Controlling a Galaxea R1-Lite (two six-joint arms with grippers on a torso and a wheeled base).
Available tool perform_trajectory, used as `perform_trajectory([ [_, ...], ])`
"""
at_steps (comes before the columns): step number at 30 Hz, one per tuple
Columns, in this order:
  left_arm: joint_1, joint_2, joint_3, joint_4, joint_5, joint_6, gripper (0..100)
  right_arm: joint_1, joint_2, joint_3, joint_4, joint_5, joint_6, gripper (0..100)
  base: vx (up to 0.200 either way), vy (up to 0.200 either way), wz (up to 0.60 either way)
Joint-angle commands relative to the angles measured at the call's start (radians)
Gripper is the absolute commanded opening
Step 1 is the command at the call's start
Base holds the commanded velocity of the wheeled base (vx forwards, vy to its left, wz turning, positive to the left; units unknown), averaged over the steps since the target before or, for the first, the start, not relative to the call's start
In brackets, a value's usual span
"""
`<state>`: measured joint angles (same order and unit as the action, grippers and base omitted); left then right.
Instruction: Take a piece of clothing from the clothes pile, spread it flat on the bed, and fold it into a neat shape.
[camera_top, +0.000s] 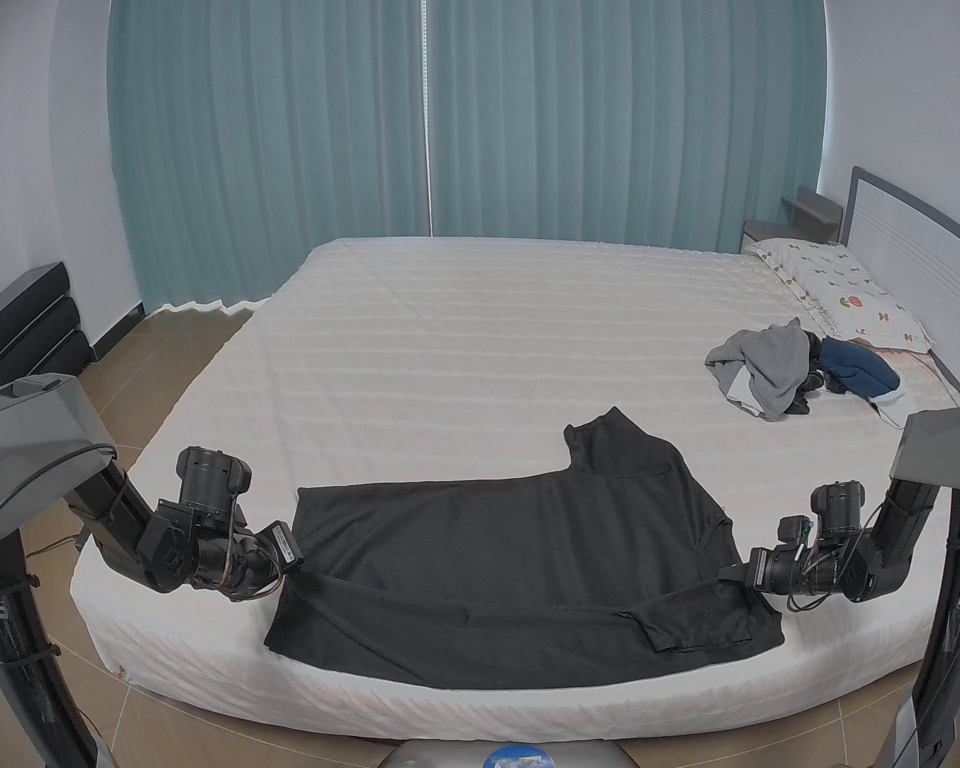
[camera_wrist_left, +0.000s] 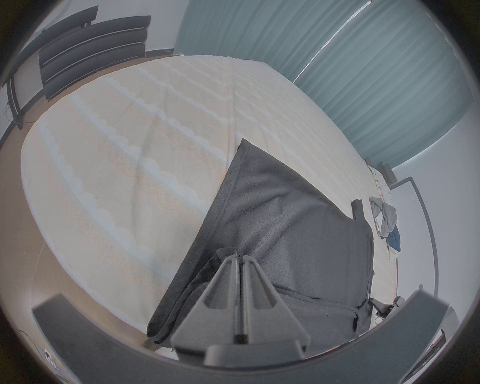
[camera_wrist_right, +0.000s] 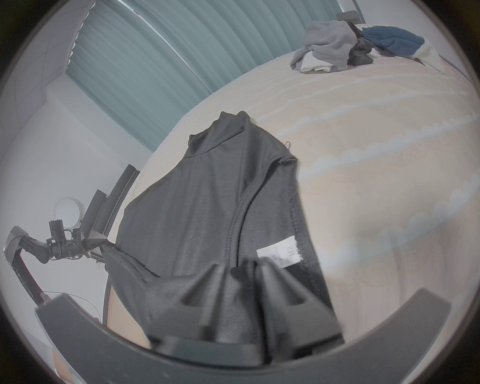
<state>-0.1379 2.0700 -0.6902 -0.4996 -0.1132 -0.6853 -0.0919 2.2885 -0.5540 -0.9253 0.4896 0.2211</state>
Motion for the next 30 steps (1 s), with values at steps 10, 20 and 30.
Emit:
perform_trajectory([
  [10,0.0,0.004,0.001,0.001,0.003,0.001,0,-0.017,-0.081,0.016,-0.003,0.038,0.038,0,0.0,0.0,0.0],
  [20,0.014,0.021,-0.003,-0.001,0.007,0.006,0,-0.031,-0.089,-0.02,-0.003,0.027,0.069,0,0.0,0.0,0.0],
  [30,0.017,0.059,-0.017,-0.007,0.004,0.001,0,-0.037,-0.069,-0.023,-0.003,0.037,0.073,0,0.0,0.0,0.0],
])
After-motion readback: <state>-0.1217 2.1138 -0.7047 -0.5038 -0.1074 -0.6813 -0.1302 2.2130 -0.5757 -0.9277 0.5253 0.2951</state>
